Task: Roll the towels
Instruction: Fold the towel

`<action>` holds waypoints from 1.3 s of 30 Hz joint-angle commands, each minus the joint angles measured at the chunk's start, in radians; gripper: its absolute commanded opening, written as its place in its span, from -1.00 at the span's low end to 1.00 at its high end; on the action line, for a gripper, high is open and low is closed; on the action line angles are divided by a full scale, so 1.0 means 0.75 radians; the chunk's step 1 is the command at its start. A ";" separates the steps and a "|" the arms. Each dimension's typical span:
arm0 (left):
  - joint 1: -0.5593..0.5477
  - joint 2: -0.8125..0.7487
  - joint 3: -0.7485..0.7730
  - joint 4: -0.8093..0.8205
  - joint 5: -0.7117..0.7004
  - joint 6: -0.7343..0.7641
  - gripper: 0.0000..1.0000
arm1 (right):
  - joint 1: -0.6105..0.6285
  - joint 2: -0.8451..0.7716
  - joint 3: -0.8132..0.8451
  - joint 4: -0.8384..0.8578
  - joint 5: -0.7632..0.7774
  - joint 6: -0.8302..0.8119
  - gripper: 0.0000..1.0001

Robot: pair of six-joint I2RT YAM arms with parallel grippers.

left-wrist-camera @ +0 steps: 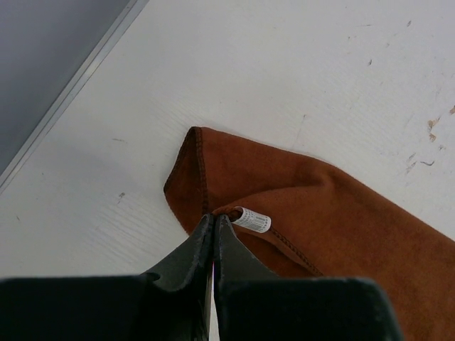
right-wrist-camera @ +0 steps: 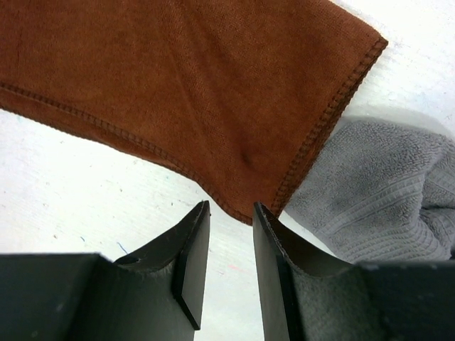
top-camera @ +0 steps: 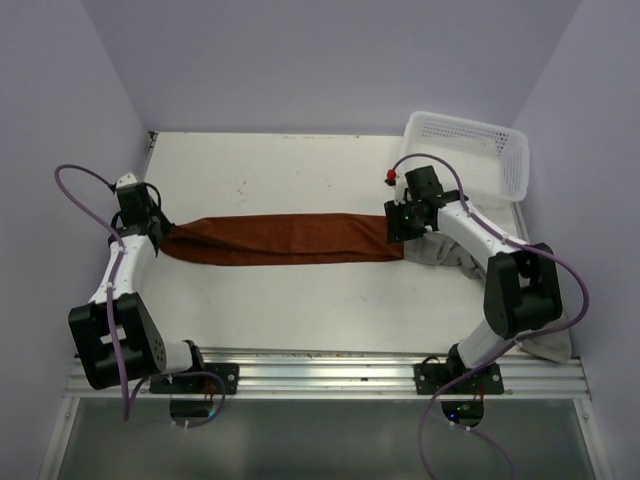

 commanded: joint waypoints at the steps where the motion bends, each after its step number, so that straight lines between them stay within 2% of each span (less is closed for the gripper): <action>1: -0.005 -0.071 -0.022 0.019 -0.037 0.018 -0.91 | 0.002 0.032 0.059 0.050 0.002 0.055 -0.30; 4: -0.005 -0.085 -0.034 0.011 -0.045 0.022 -0.65 | 0.002 0.042 0.063 0.069 -0.019 0.063 -0.29; 5: -0.005 -0.087 -0.035 0.009 -0.047 0.024 -0.43 | 0.000 0.046 0.063 0.077 -0.027 0.069 -0.29; 11: -0.003 -0.132 -0.051 -0.008 -0.073 0.022 -0.23 | 0.002 0.065 0.065 0.085 -0.043 0.067 -0.28; 17: -0.003 -0.144 -0.045 -0.020 -0.071 0.016 -0.20 | 0.002 0.077 0.061 0.087 -0.050 0.061 -0.28; 22: -0.003 -0.067 0.004 -0.020 -0.059 -0.002 -0.14 | -0.002 0.055 0.035 0.108 0.012 0.097 -0.28; 32: 0.001 0.140 0.127 -0.010 0.035 -0.023 -0.13 | -0.055 0.040 -0.017 0.265 0.230 0.392 -0.26; 35: 0.001 0.191 0.158 -0.004 0.035 -0.017 -0.20 | -0.073 0.046 -0.021 0.326 0.314 0.443 -0.28; 39: 0.003 0.230 0.178 -0.002 0.047 -0.006 -0.34 | -0.092 0.114 0.008 0.406 0.315 0.484 -0.29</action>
